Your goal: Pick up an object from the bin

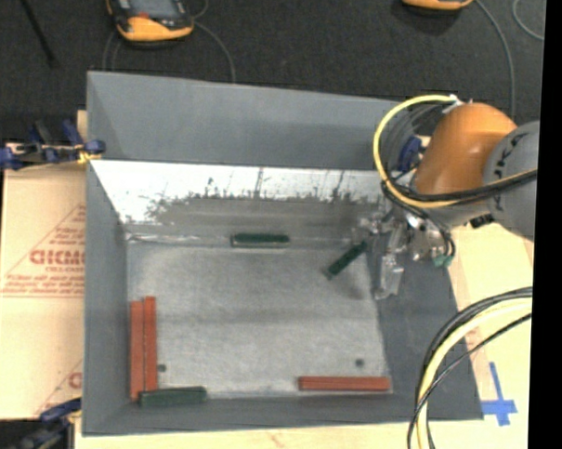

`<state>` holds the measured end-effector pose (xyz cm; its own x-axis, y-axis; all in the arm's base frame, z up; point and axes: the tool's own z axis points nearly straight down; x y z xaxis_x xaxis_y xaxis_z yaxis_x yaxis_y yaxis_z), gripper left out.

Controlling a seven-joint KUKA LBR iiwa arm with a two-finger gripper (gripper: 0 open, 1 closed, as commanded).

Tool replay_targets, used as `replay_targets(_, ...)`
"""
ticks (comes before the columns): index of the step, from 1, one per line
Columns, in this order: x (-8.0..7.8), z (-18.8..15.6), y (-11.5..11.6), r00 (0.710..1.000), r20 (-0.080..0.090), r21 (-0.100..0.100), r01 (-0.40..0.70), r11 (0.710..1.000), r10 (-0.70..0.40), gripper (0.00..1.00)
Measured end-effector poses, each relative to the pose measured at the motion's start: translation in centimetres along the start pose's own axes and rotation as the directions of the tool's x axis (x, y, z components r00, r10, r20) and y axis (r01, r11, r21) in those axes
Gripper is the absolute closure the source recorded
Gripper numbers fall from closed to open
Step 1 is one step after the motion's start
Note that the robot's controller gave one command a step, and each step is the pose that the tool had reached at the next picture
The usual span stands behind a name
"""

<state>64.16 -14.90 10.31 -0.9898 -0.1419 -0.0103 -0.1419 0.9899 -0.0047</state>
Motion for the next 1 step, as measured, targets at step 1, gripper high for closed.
replay_targets(1, -0.49, 4.39, 0.22, 0.999, 0.006, 0.0, 0.051, 0.999, -0.051, 0.0)
